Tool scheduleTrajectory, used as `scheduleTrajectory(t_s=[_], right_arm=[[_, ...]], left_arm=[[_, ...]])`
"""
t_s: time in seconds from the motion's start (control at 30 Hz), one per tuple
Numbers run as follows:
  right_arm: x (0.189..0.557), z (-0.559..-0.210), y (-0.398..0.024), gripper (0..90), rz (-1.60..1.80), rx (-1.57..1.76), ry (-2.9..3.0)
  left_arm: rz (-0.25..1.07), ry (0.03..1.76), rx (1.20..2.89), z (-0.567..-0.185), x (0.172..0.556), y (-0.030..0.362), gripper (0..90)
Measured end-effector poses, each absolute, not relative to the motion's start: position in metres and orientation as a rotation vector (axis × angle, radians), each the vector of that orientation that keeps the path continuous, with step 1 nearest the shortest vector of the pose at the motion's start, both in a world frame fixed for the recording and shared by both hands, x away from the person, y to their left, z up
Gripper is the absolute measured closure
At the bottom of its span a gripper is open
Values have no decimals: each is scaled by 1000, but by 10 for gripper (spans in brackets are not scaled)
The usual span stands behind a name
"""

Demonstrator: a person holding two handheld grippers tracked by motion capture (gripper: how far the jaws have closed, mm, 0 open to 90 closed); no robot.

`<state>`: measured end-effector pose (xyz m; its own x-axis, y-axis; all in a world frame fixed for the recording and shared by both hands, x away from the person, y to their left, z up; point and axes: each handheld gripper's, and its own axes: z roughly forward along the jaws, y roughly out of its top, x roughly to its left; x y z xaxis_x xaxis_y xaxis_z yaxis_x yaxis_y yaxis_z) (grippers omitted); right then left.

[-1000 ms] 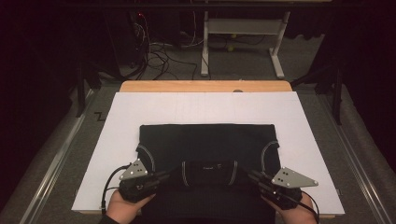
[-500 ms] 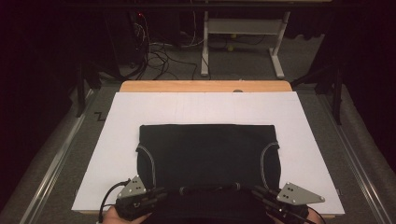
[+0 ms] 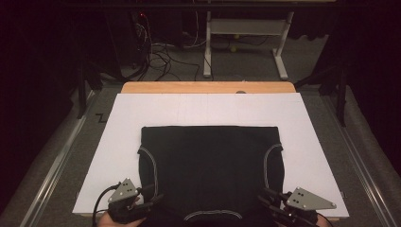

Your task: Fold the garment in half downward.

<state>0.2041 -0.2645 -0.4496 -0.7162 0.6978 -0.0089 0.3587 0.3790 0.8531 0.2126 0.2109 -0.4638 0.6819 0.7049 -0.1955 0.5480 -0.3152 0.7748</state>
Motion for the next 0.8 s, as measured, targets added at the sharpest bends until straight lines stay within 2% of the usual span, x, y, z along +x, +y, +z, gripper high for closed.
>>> scheduleTrajectory(t_s=[0.07,0.3,0.4,0.47,0.67,0.8], right_arm=[[208,-452,-267,602,1268,953,2258],[213,-457,-271,490,1248,1002,2229],[214,-458,-272,431,1242,1001,2213],[215,-460,-273,402,1239,1015,2203],[222,-463,-285,315,1264,1115,2127],[228,-464,-296,259,1288,1184,2057]], left_arm=[[229,983,1991,-465,215,214,423],[258,1001,1969,-466,218,223,421],[265,1010,1978,-467,221,225,380],[271,1010,1992,-469,223,226,317],[294,1016,1971,-469,228,231,266],[306,1049,1964,-470,234,236,184]])
